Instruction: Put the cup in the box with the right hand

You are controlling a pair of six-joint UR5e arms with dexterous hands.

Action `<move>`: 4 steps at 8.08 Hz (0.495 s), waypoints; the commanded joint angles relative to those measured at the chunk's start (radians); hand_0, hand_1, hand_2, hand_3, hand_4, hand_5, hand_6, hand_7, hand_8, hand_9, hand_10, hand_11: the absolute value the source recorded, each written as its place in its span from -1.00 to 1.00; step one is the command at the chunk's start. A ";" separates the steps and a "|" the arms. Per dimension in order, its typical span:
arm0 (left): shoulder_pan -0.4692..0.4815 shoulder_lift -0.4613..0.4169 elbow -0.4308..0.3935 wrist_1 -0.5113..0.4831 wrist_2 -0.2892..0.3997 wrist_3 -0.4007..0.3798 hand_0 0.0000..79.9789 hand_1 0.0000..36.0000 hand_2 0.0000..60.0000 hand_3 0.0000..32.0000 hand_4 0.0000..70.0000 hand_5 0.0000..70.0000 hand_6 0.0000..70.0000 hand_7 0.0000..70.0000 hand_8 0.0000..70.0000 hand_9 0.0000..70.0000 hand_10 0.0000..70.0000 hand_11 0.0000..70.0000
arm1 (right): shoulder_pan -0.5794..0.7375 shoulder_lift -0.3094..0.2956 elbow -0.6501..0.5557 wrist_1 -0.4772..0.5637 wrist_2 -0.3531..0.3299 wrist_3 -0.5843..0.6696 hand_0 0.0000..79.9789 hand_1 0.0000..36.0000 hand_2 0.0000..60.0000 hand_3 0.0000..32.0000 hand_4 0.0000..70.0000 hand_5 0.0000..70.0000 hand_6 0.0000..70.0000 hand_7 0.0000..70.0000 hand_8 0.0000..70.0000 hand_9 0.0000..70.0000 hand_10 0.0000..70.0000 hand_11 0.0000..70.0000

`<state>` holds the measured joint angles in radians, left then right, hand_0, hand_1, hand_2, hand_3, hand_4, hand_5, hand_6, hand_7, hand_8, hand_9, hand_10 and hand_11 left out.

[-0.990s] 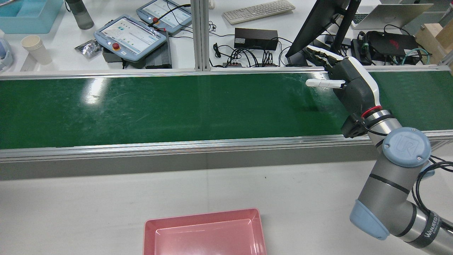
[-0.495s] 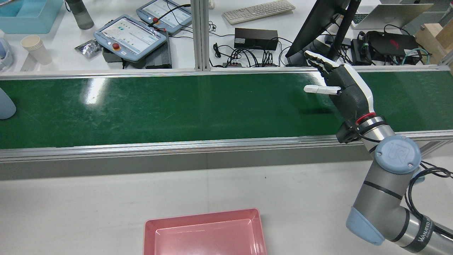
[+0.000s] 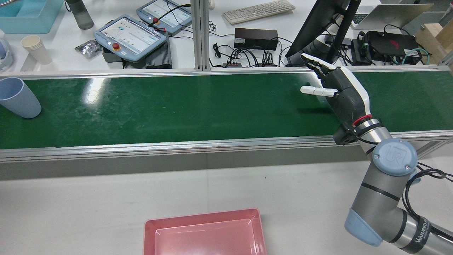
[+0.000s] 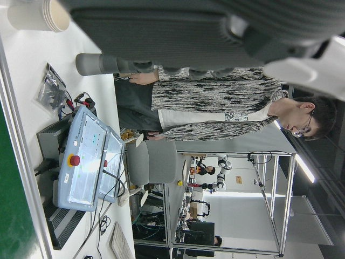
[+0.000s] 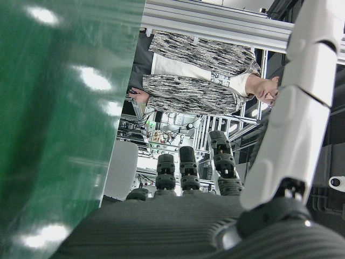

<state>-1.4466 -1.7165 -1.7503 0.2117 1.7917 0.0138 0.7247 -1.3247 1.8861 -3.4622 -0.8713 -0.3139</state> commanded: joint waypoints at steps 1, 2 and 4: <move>0.000 0.000 0.000 0.000 0.000 0.000 -1.00 -1.00 -1.00 -1.00 -1.00 -1.00 -1.00 -1.00 -1.00 -1.00 -1.00 -1.00 | -0.010 0.001 0.002 -0.006 0.000 -0.004 0.25 -0.02 -0.80 -1.00 -1.00 -0.82 -0.82 -0.26 -0.70 -0.58 -1.00 -0.97; 0.000 0.000 0.000 0.000 0.000 0.000 -1.00 -1.00 -1.00 -1.00 -1.00 -1.00 -1.00 -1.00 -1.00 -1.00 -1.00 -1.00 | -0.016 0.001 0.002 -0.008 0.003 -0.005 0.26 0.02 -0.77 -1.00 -0.95 -0.82 -0.81 -0.22 -0.70 -0.57 -1.00 -0.99; 0.000 0.000 0.000 0.000 0.000 0.000 -1.00 -1.00 -1.00 -1.00 -1.00 -1.00 -1.00 -1.00 -1.00 -1.00 -1.00 -1.00 | -0.025 0.004 0.021 -0.032 0.006 -0.027 0.33 0.17 -0.75 -1.00 -0.85 -0.81 -0.80 -0.17 -0.71 -0.57 -1.00 -1.00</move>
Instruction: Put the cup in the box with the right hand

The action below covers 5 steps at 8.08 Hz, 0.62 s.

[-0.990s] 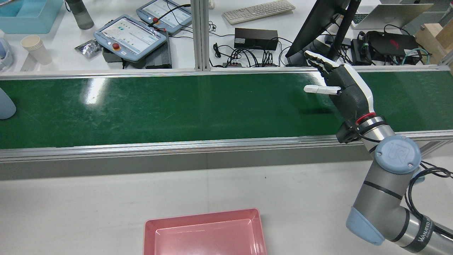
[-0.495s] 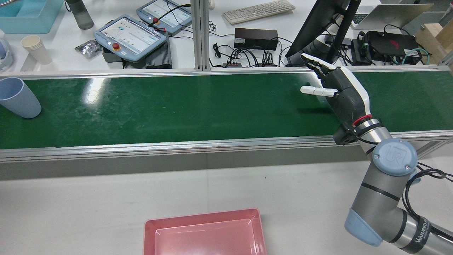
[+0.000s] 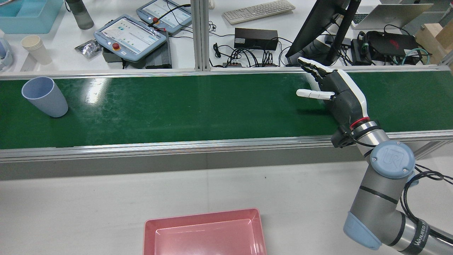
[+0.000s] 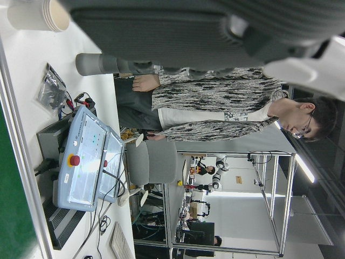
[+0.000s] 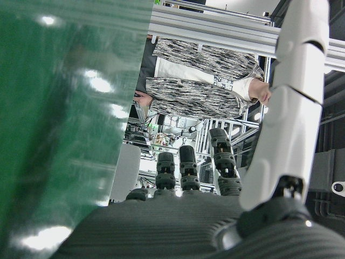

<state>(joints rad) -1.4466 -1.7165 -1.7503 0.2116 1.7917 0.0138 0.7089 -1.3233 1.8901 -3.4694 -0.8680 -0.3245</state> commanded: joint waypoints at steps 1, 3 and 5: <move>0.000 0.000 0.000 0.000 0.000 0.000 -1.00 -1.00 -1.00 -1.00 -1.00 -1.00 -1.00 -1.00 -1.00 -1.00 -1.00 -1.00 | -0.014 0.001 0.041 -0.066 0.003 -0.016 0.37 0.25 -0.73 -1.00 -0.81 -0.80 -0.80 -0.15 -0.71 -0.57 -1.00 -1.00; 0.000 0.000 0.000 -0.001 0.000 0.000 -1.00 -1.00 -1.00 -1.00 -1.00 -1.00 -1.00 -1.00 -1.00 -1.00 -1.00 -1.00 | -0.022 -0.001 0.035 -0.068 0.004 -0.016 0.39 0.29 -0.77 -1.00 -0.90 -0.79 -0.81 -0.21 -0.71 -0.58 -1.00 -1.00; 0.000 0.000 0.000 0.000 0.000 0.000 -1.00 -1.00 -1.00 -1.00 -1.00 -1.00 -1.00 -1.00 -1.00 -1.00 -1.00 -1.00 | -0.022 -0.001 0.032 -0.066 0.004 -0.015 0.33 0.16 -0.82 -1.00 -0.93 -0.80 -0.82 -0.25 -0.71 -0.58 -1.00 -1.00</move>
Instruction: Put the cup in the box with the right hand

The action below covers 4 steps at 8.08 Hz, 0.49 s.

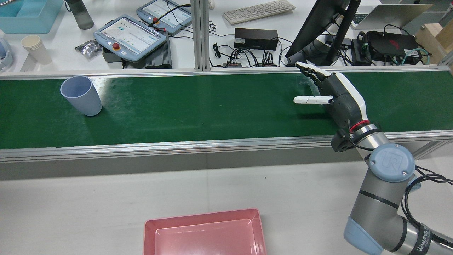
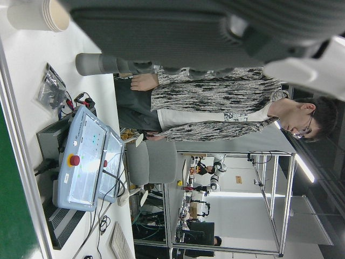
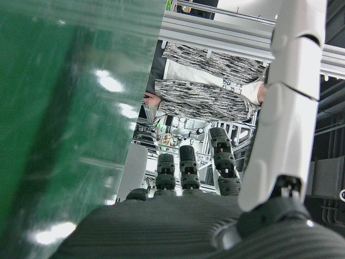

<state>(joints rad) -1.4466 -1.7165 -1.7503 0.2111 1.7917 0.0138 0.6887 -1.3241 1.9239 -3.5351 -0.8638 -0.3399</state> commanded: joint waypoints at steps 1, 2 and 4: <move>0.000 0.000 0.000 0.001 0.000 0.000 -1.00 -1.00 -1.00 -1.00 -1.00 -1.00 -1.00 -1.00 -1.00 -1.00 -1.00 -1.00 | -0.001 0.000 -0.003 -0.001 0.011 0.001 0.32 0.12 -0.83 -0.99 -0.97 -0.80 -0.83 -0.28 -0.70 -0.58 -1.00 -1.00; 0.000 0.000 0.000 0.001 0.000 0.000 -1.00 -1.00 -1.00 -1.00 -1.00 -1.00 -1.00 -1.00 -1.00 -1.00 -1.00 -1.00 | -0.003 0.002 -0.003 -0.001 0.020 0.001 0.32 0.14 -0.81 -0.94 -0.96 -0.80 -0.83 -0.29 -0.70 -0.58 -1.00 -1.00; 0.000 0.000 0.000 -0.001 0.000 0.000 -1.00 -1.00 -1.00 -1.00 -1.00 -1.00 -1.00 -1.00 -1.00 -1.00 -1.00 -1.00 | -0.003 0.002 -0.003 -0.001 0.020 -0.001 0.32 0.12 -0.79 -1.00 -0.87 -0.81 -0.82 -0.24 -0.70 -0.58 -1.00 -1.00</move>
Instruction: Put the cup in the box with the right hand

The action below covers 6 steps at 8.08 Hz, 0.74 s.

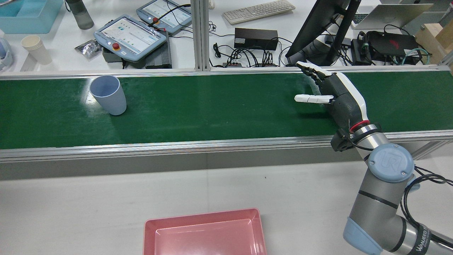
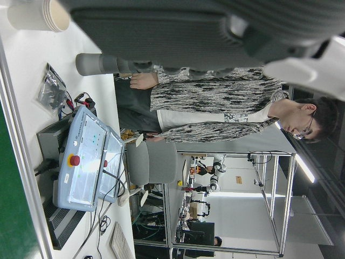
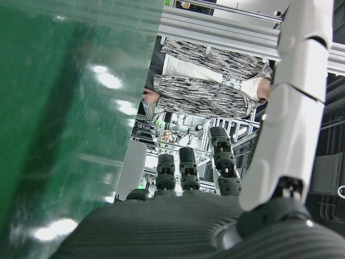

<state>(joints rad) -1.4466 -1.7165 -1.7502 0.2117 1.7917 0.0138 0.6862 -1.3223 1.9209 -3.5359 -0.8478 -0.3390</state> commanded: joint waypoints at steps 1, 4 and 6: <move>0.000 0.000 0.000 0.000 0.000 0.000 -1.00 -1.00 -1.00 -1.00 -1.00 -1.00 -1.00 -1.00 -1.00 -1.00 -1.00 -1.00 | -0.001 0.001 -0.002 0.003 0.004 -0.003 0.31 0.12 -0.78 -1.00 -0.87 -0.81 -0.82 -0.23 -0.70 -0.57 -1.00 -1.00; 0.000 0.000 0.001 -0.001 0.000 0.000 -1.00 -1.00 -1.00 -1.00 -1.00 -1.00 -1.00 -1.00 -1.00 -1.00 -1.00 -1.00 | -0.007 0.002 -0.016 0.006 0.004 -0.002 0.30 0.08 -0.77 -1.00 -0.86 -0.81 -0.82 -0.21 -0.69 -0.57 -1.00 -0.98; 0.002 0.000 0.002 -0.001 0.000 0.000 -1.00 -1.00 -1.00 -1.00 -1.00 -1.00 -1.00 -1.00 -1.00 -1.00 -1.00 -1.00 | -0.007 0.003 -0.016 0.006 0.004 -0.002 0.28 0.05 -0.80 -1.00 -0.92 -0.81 -0.82 -0.26 -0.69 -0.58 -1.00 -0.97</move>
<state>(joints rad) -1.4466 -1.7165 -1.7493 0.2102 1.7917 0.0138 0.6801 -1.3208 1.9076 -3.5304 -0.8437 -0.3410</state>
